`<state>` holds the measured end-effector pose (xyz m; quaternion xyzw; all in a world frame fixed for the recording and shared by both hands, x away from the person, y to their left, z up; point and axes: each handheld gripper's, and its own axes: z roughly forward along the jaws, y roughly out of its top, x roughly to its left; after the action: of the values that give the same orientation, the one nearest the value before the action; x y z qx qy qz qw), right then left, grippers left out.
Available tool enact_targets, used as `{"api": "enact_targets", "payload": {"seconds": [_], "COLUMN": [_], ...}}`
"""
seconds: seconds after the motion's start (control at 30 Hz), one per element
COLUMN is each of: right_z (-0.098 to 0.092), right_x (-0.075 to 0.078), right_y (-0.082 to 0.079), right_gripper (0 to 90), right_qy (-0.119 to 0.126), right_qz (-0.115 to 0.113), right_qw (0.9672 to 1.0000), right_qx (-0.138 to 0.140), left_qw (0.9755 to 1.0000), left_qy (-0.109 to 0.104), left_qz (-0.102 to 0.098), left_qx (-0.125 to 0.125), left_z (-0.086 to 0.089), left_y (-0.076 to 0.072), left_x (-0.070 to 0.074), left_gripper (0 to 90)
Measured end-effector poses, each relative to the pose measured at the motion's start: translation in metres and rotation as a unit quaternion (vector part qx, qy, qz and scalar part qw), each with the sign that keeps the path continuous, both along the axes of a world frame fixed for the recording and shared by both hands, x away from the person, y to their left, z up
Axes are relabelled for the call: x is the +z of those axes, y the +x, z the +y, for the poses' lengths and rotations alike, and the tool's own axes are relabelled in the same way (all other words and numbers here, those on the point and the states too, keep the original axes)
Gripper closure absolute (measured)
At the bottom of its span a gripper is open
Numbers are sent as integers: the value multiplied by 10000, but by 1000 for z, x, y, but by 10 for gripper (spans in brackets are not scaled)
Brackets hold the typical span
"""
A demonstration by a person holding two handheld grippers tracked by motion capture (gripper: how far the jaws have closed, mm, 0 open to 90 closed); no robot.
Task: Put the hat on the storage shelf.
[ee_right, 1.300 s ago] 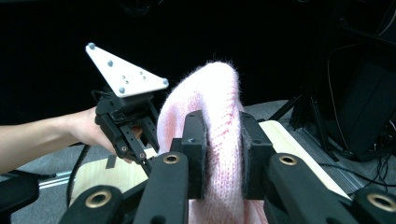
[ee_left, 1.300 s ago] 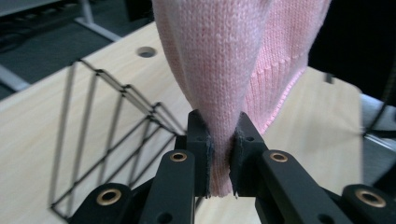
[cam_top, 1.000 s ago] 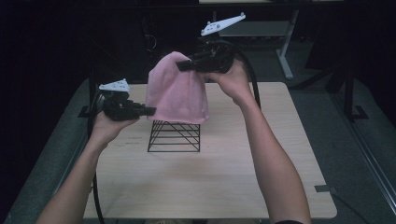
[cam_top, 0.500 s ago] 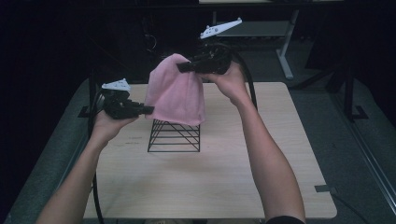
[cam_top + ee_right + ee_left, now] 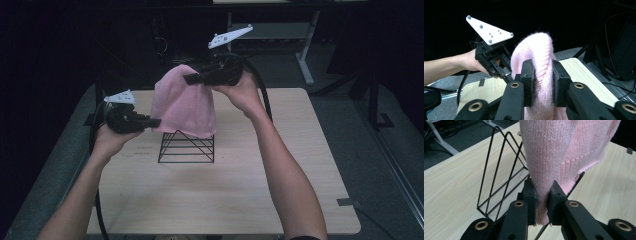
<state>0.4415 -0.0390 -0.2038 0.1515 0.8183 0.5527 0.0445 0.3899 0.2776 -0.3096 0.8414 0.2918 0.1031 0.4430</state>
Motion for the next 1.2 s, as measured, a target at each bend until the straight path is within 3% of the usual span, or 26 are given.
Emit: {"api": "enact_targets", "payload": {"seconds": [0.33,0.6,1.1,1.13,1.2], "right_z": [2,7,13,14,15], "right_x": [-7,-15,-37,-39,-42], "right_y": [-7,-12,-12,-12,-12], "right_gripper": [743,742,739,738,736], "right_qy": [-78,-126,-257,-300,-335], "right_qz": [35,70,281,311,348], "right_qw": [9999,9998,9990,9988,9985], "right_qx": [66,145,234,235,258], "left_qw": [10000,9998,9992,9986,9984], "left_qy": [-10,160,373,506,536], "left_qz": [40,2,133,131,138], "left_qx": [-28,-144,-91,-101,-88], "left_z": [1,0,3,3,2], "left_y": [-4,-8,-9,-8,-8], "left_x": [-10,-21,-40,-41,-42], "left_gripper": [790,789,805,805,805]}}
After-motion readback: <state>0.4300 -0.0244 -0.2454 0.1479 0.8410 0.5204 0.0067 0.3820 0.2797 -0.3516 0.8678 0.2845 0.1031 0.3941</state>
